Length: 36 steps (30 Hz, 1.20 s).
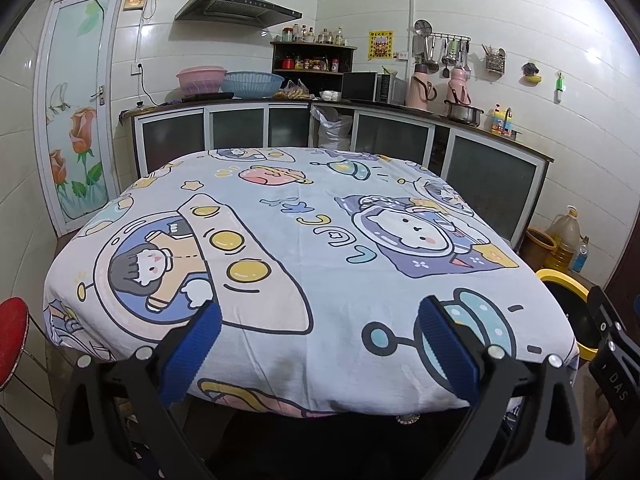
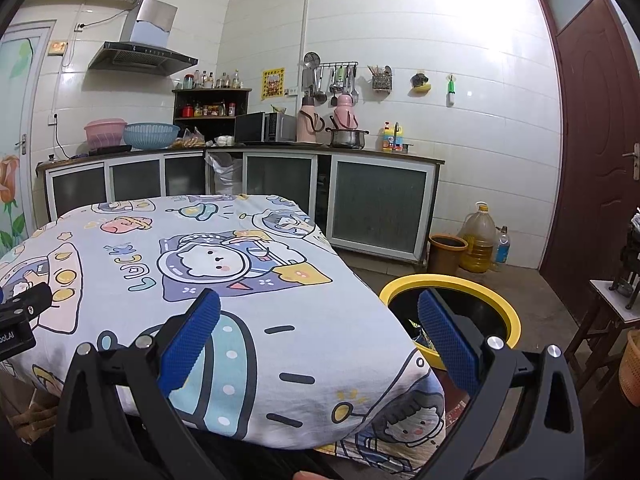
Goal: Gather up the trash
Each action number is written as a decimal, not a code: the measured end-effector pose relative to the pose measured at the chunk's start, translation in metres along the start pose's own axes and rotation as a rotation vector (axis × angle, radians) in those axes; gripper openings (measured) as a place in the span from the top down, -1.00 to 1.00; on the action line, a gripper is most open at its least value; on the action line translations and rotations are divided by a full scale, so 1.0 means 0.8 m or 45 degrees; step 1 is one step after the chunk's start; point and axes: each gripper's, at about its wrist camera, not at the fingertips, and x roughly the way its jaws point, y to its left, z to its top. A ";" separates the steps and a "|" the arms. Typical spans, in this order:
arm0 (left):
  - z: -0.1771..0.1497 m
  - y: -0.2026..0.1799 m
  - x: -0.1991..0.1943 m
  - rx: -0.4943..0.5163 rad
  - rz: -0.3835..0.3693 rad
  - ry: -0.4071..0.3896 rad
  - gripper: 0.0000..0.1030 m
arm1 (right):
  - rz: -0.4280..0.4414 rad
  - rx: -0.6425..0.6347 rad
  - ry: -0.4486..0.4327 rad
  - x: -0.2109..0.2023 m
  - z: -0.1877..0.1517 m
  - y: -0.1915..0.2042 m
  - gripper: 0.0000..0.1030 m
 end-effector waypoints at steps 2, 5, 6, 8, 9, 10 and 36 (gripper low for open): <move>0.000 0.000 0.000 0.000 0.000 -0.001 -0.85 | 0.001 -0.001 0.001 0.001 0.000 0.000 -0.85; 0.001 0.001 0.001 0.000 -0.002 -0.003 -0.85 | 0.000 -0.001 0.003 0.001 0.000 0.000 -0.85; 0.001 0.000 0.001 0.001 -0.002 -0.002 -0.85 | 0.000 -0.001 0.004 0.001 0.000 0.000 -0.85; 0.001 0.001 0.001 -0.001 -0.005 -0.002 -0.85 | 0.001 -0.002 0.007 0.001 -0.001 0.000 -0.85; 0.001 0.000 0.001 -0.001 -0.007 -0.002 -0.85 | 0.001 -0.003 0.008 0.002 -0.002 -0.001 -0.85; 0.001 0.000 0.001 0.001 -0.006 -0.002 -0.85 | 0.001 -0.003 0.010 0.002 -0.002 -0.001 -0.85; -0.001 0.000 0.008 0.005 -0.025 0.011 -0.85 | 0.002 0.002 0.019 0.007 -0.003 -0.003 -0.85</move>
